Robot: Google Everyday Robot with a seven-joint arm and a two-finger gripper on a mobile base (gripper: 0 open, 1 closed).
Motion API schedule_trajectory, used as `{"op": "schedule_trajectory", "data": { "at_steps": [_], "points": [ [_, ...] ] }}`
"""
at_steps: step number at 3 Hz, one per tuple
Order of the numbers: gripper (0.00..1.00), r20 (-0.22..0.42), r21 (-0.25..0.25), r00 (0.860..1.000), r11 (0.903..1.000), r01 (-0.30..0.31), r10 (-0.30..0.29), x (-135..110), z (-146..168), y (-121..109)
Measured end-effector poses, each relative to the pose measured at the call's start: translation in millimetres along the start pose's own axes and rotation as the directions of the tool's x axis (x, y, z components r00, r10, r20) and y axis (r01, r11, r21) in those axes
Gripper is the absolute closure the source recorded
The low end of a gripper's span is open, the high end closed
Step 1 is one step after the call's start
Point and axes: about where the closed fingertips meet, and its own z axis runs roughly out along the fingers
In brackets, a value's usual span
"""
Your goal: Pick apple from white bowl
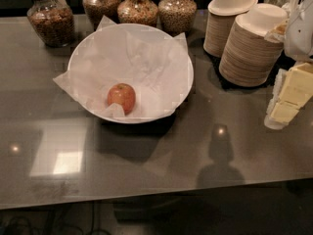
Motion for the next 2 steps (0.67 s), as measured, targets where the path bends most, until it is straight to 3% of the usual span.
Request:
{"op": "schedule_trajectory", "data": {
  "at_steps": [1,2],
  "points": [
    [0.00,0.109,-0.004,0.991,0.9971,0.077,-0.076,-43,9,-9],
    [0.00,0.240,-0.044,0.951,0.9765,0.211,-0.195,-102,19,-9]
  ]
}}
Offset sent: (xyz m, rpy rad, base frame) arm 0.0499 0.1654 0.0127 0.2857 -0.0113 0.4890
